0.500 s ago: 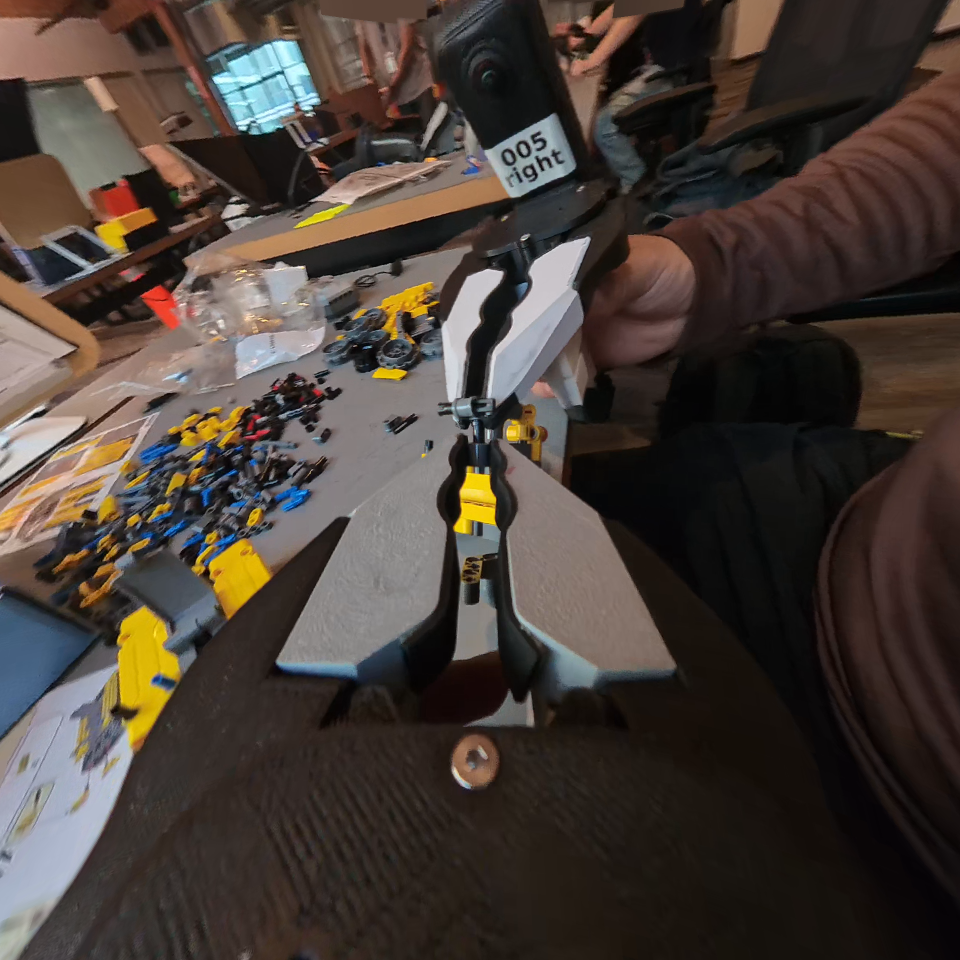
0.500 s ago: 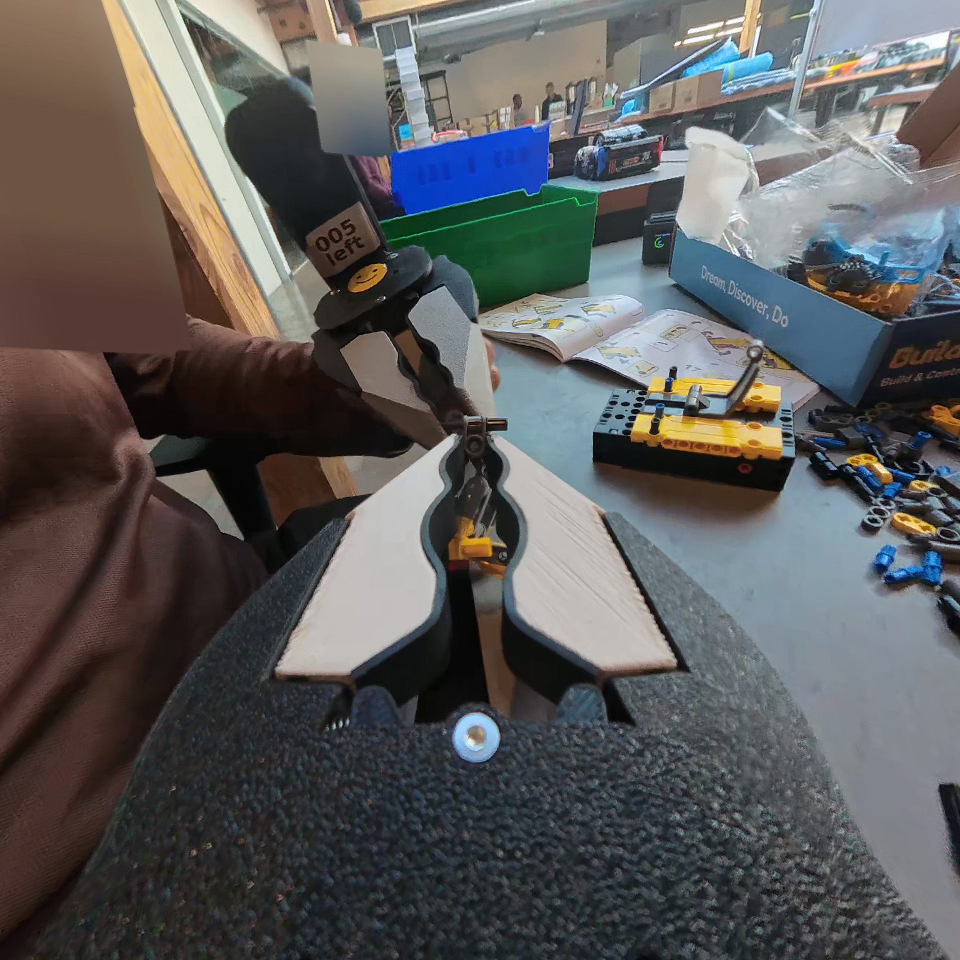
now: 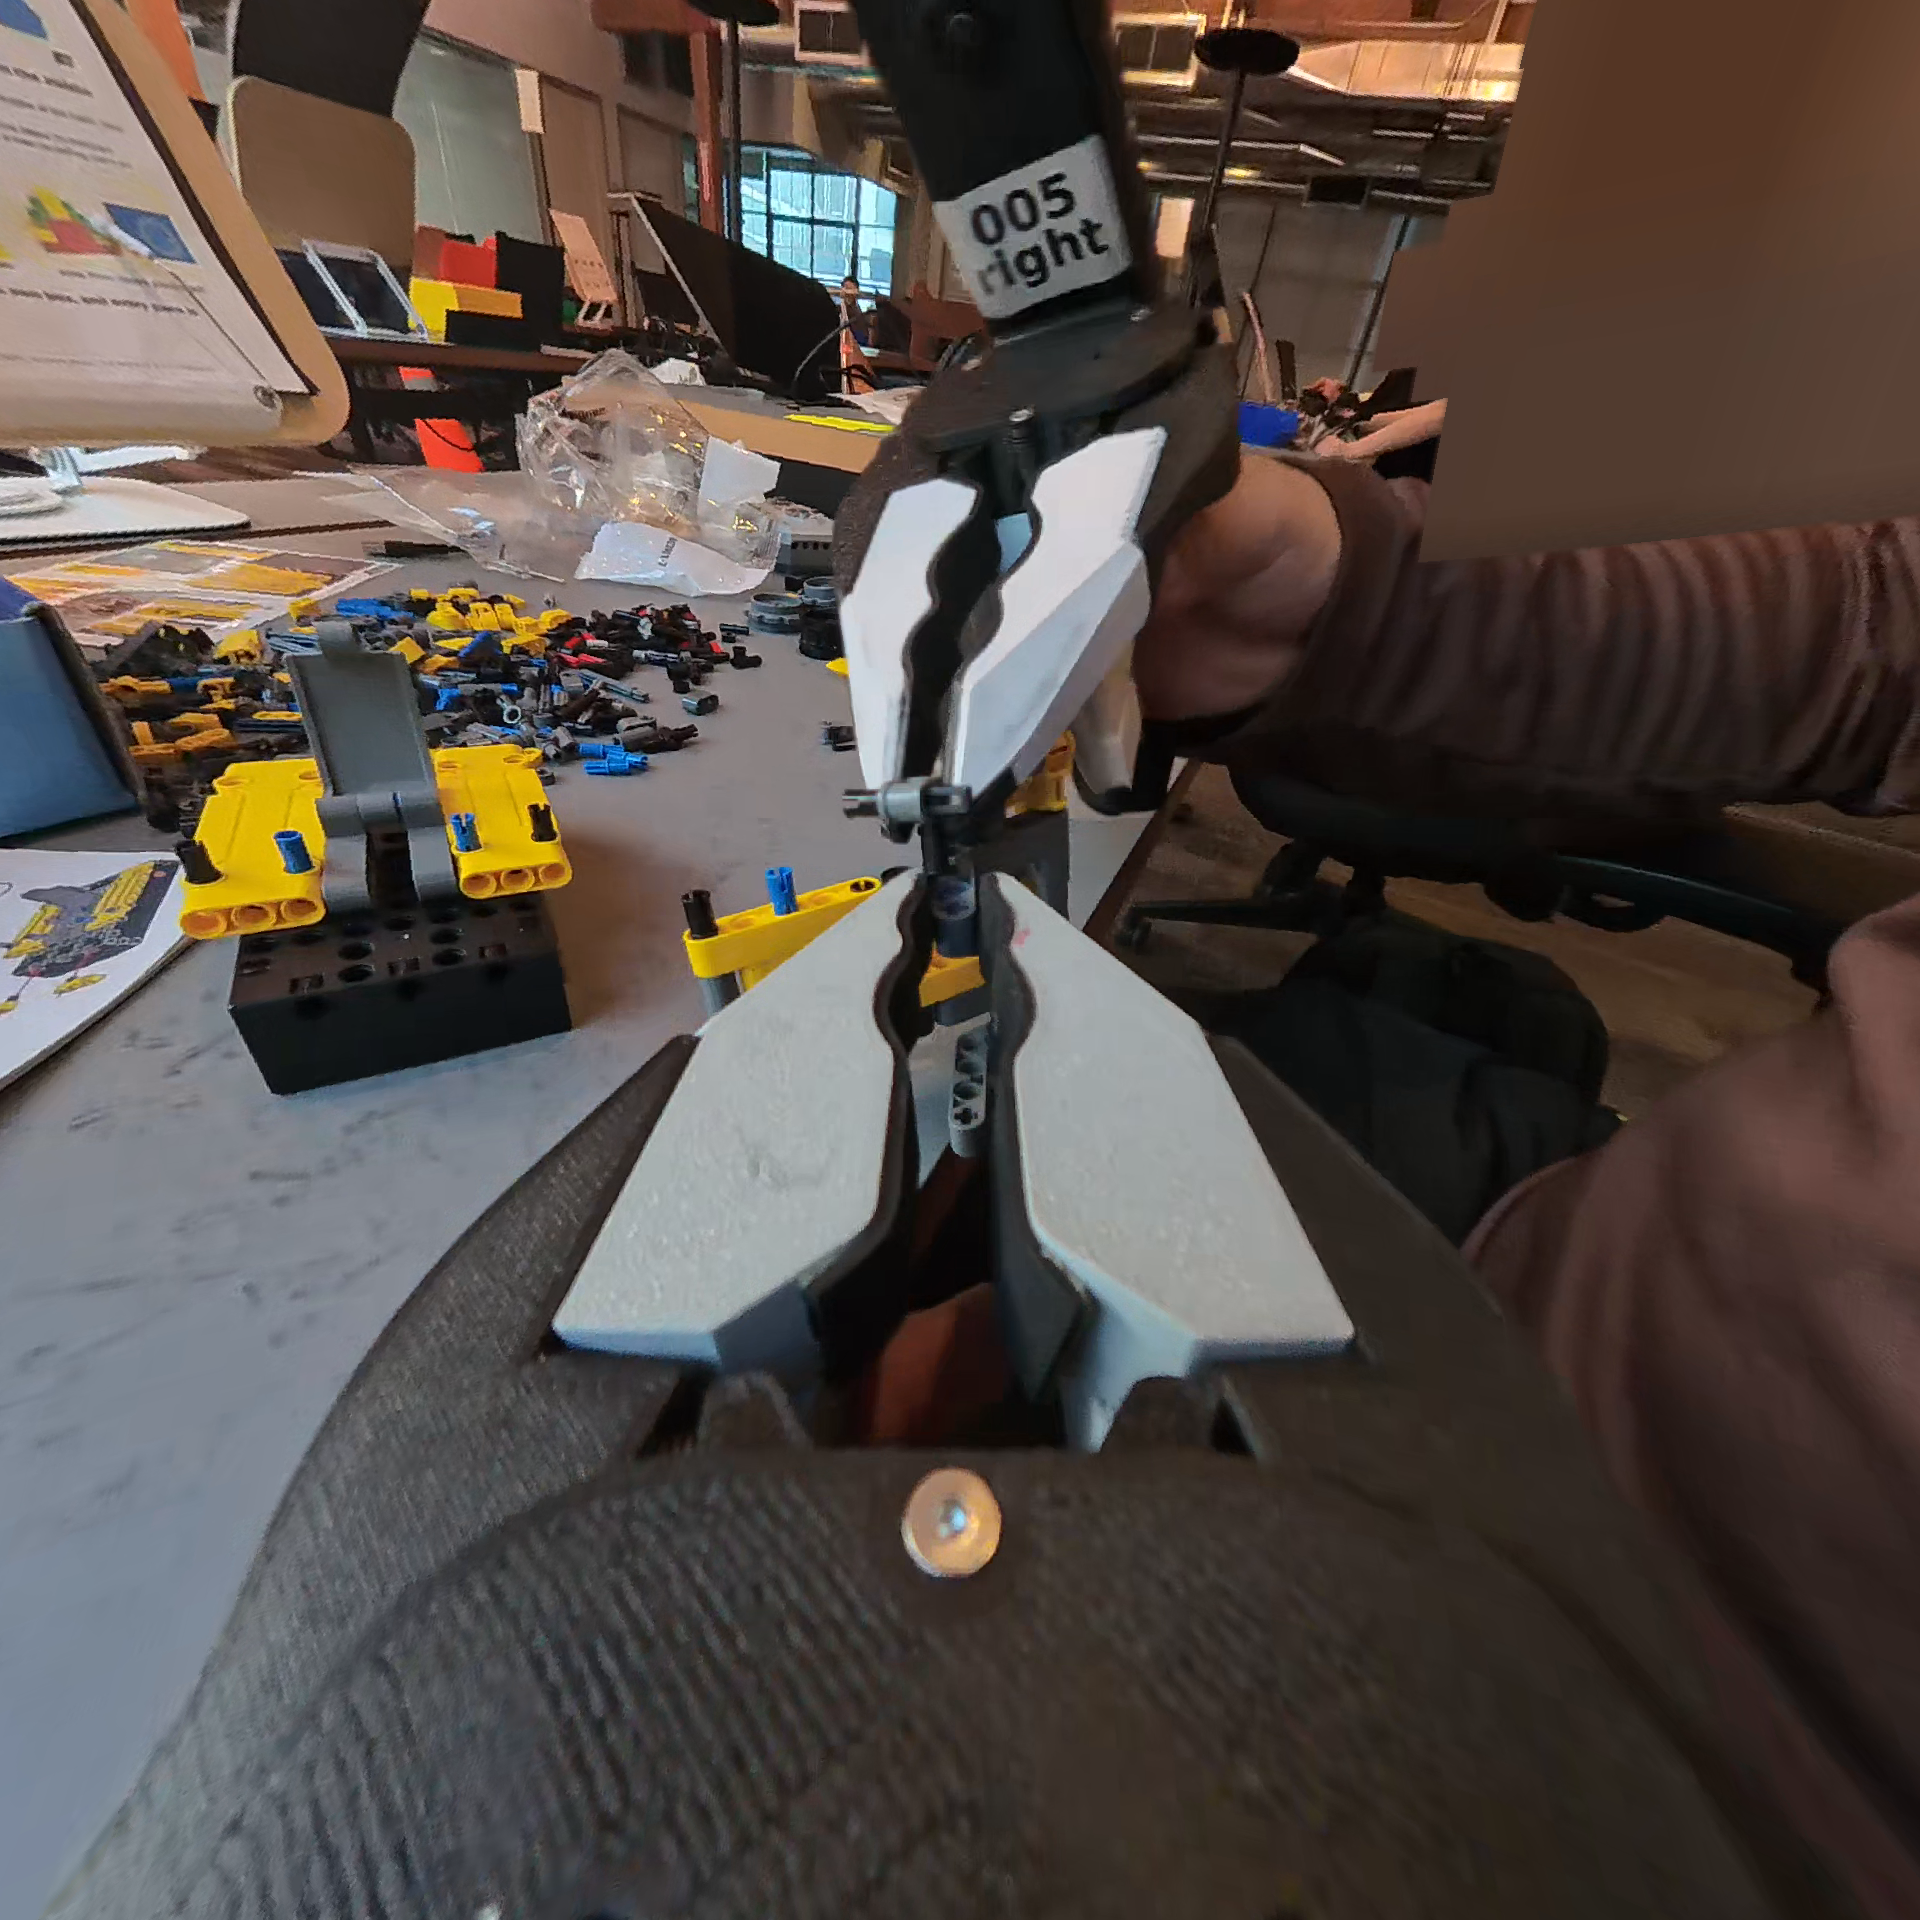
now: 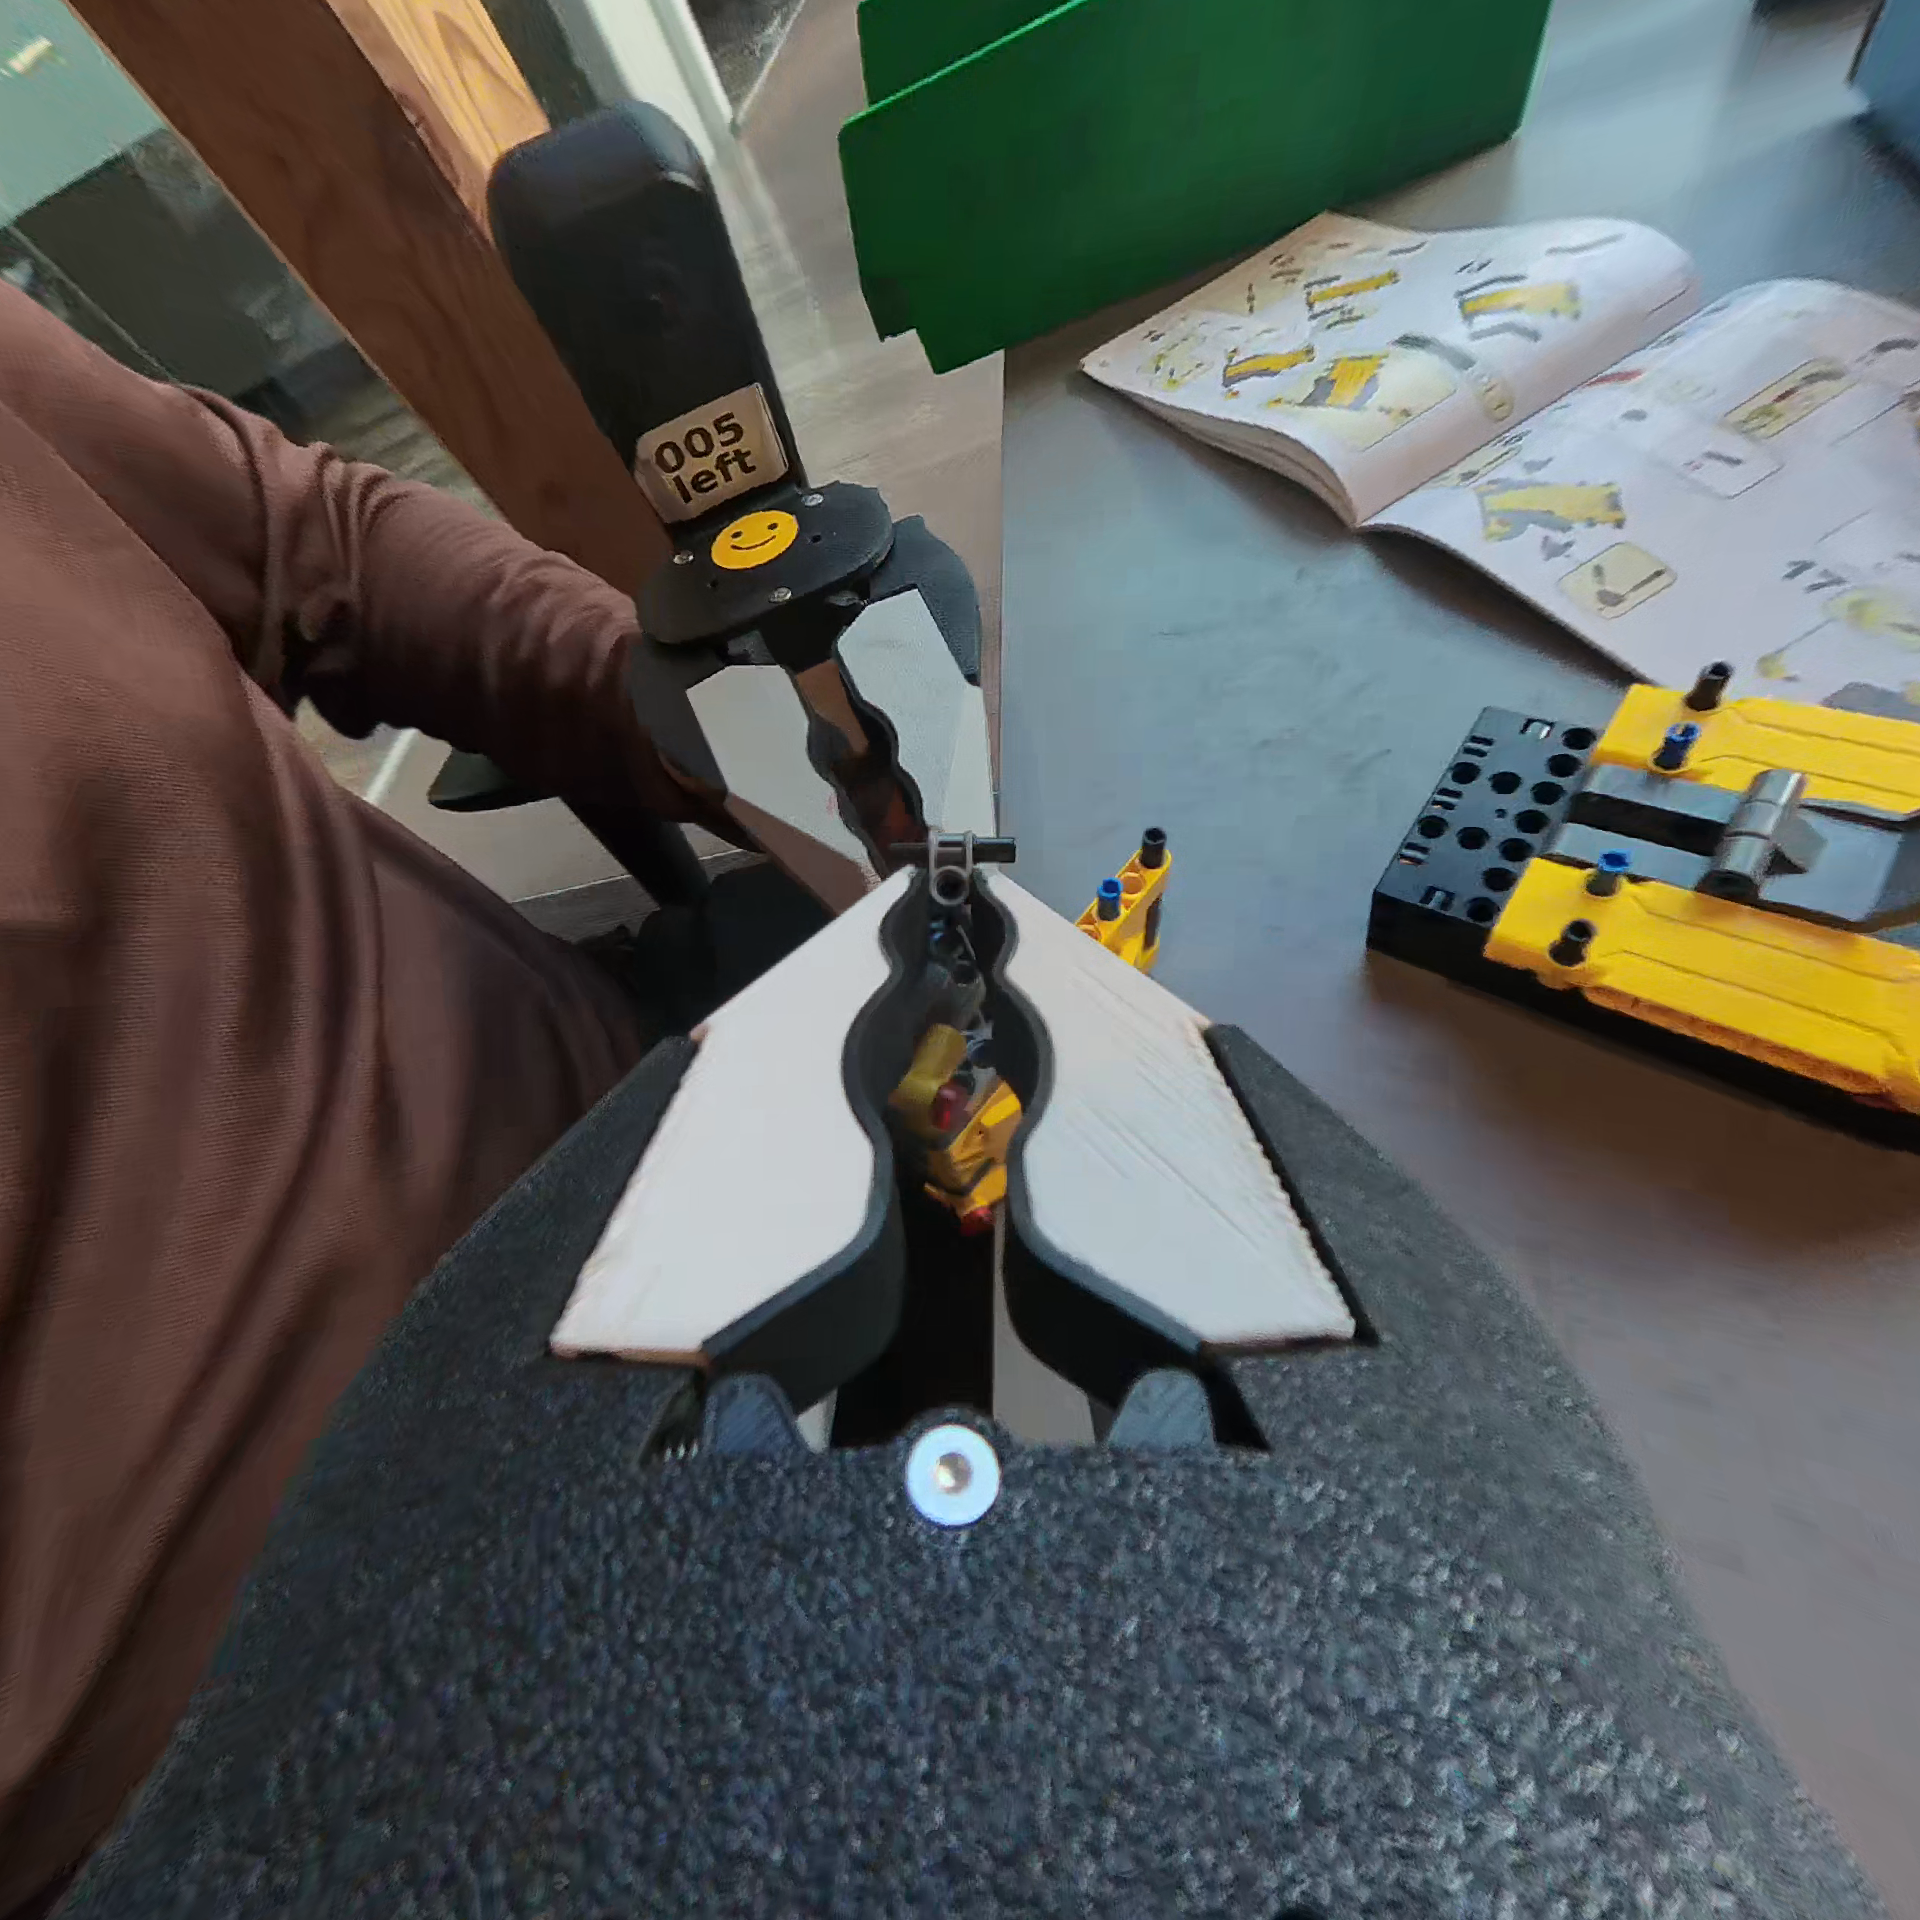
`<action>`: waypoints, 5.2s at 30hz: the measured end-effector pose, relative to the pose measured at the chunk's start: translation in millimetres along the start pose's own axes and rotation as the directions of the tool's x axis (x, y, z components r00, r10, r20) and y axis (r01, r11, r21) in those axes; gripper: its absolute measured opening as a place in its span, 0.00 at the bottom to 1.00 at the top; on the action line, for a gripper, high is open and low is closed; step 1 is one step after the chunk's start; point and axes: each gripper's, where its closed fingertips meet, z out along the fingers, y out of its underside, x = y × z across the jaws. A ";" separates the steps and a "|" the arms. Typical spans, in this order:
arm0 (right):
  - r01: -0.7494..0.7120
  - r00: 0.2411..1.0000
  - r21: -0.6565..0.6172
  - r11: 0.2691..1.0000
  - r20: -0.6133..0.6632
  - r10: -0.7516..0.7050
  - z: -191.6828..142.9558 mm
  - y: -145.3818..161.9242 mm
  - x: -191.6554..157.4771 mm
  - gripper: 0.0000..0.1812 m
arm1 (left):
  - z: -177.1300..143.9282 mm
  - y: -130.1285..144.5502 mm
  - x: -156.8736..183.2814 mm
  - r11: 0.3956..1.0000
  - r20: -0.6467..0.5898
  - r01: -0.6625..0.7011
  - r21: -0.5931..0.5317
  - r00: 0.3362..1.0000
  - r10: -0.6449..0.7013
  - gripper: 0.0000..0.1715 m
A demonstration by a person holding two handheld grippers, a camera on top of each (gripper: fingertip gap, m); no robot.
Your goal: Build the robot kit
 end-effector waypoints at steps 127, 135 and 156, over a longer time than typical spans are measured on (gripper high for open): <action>-0.103 0.994 -0.116 0.988 0.035 0.108 -45.4 3.6 -15.0 0.31 | 25.6 -38.8 30.6 0.706 0.039 -0.703 0.082 0.710 0.703 0.03; 0.133 0.973 -0.162 0.978 -0.167 -0.160 -51.7 21.9 14.6 0.31 | 43.2 -8.9 11.1 0.659 -0.088 -0.748 -0.084 0.664 0.743 0.05; 0.170 0.857 -0.226 0.959 -0.447 -0.257 -95.6 60.3 44.8 0.36 | 16.2 16.5 -9.8 0.796 -0.198 -0.495 -0.348 0.869 0.454 0.13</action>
